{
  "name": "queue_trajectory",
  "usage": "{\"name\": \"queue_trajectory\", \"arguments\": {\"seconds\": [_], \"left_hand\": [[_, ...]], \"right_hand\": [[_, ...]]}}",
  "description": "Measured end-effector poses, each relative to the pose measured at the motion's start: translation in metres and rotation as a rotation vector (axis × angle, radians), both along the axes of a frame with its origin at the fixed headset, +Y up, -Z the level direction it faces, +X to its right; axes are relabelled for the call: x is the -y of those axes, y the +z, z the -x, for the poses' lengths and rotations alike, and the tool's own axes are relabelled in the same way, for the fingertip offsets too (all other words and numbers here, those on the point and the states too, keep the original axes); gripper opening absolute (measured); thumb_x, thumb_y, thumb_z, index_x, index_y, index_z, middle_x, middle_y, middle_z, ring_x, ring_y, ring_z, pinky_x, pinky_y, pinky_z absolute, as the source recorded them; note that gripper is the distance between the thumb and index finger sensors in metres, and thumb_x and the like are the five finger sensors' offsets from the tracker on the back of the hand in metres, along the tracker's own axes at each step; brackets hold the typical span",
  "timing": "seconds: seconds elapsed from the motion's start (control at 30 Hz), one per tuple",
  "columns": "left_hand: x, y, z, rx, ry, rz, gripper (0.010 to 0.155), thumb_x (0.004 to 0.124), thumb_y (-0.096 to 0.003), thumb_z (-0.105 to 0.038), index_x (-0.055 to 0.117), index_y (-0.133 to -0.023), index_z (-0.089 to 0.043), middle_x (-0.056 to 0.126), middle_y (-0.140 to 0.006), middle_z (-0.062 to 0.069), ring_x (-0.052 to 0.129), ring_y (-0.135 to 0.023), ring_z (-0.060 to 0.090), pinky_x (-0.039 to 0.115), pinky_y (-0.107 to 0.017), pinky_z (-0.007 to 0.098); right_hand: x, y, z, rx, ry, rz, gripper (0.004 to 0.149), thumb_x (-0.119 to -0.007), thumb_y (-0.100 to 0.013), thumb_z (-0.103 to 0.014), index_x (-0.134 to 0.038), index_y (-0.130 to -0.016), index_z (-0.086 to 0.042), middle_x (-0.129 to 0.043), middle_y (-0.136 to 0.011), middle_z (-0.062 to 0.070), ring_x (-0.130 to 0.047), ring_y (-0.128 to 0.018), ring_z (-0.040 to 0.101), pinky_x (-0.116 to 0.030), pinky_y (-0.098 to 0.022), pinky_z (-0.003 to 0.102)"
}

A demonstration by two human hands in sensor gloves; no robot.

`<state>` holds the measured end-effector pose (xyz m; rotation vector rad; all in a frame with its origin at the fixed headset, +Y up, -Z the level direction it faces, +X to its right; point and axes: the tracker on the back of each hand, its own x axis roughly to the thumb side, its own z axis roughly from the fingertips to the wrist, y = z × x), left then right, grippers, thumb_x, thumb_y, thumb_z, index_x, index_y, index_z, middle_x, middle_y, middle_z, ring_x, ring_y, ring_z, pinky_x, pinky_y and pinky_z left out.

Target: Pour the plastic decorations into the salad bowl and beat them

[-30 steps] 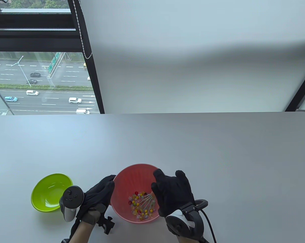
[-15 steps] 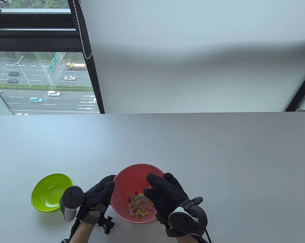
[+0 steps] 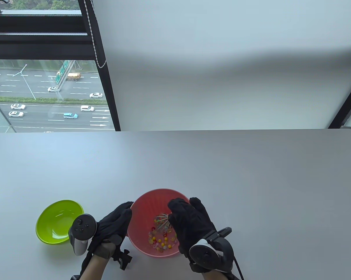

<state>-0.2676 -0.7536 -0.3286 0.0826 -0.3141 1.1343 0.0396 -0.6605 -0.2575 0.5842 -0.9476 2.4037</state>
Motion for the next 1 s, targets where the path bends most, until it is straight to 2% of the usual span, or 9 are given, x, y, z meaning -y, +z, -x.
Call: {"name": "queue_trajectory", "arguments": {"seconds": [0.27, 0.5, 0.83, 1.0], "left_hand": [[0.000, 0.000, 0.000, 0.000, 0.003, 0.001, 0.064, 0.059, -0.0572, -0.057, 0.074, -0.096, -0.007, 0.091, -0.048, 0.003, 0.089, -0.061, 0.033, 0.056, -0.071, 0.058], [0.000, 0.000, 0.000, 0.000, 0.005, 0.002, 0.065, 0.059, -0.0572, -0.057, 0.074, -0.096, -0.007, 0.091, -0.048, 0.003, 0.089, -0.061, 0.033, 0.056, -0.071, 0.058], [0.000, 0.000, 0.000, 0.000, 0.004, 0.002, 0.064, 0.059, -0.0572, -0.057, 0.074, -0.096, -0.007, 0.091, -0.048, 0.003, 0.089, -0.061, 0.033, 0.056, -0.071, 0.058], [0.001, 0.000, 0.000, 0.000, 0.004, 0.001, 0.065, 0.059, -0.0572, -0.057, 0.074, -0.096, -0.007, 0.091, -0.048, 0.003, 0.089, -0.061, 0.033, 0.056, -0.071, 0.058]], "right_hand": [[-0.004, 0.003, -0.002, 0.055, 0.054, -0.061, 0.052, -0.064, -0.060, -0.045, -0.050, -0.108, -0.032, -0.078, -0.093, -0.006, -0.099, -0.062, 0.015, -0.060, -0.076, 0.045], [-0.006, 0.002, -0.008, 0.029, -0.026, -0.019, 0.053, -0.061, -0.060, -0.046, -0.049, -0.109, -0.030, -0.080, -0.089, -0.006, -0.097, -0.053, 0.015, -0.061, -0.075, 0.046], [-0.002, -0.005, -0.008, -0.045, -0.128, 0.096, 0.053, -0.071, -0.058, -0.048, -0.056, -0.106, -0.030, -0.083, -0.090, -0.006, -0.102, -0.052, 0.015, -0.064, -0.074, 0.044], [0.000, -0.008, -0.006, -0.092, -0.155, 0.152, 0.053, -0.076, -0.056, -0.044, -0.058, -0.104, -0.030, -0.081, -0.093, -0.004, -0.104, -0.058, 0.018, -0.065, -0.075, 0.044]]}}
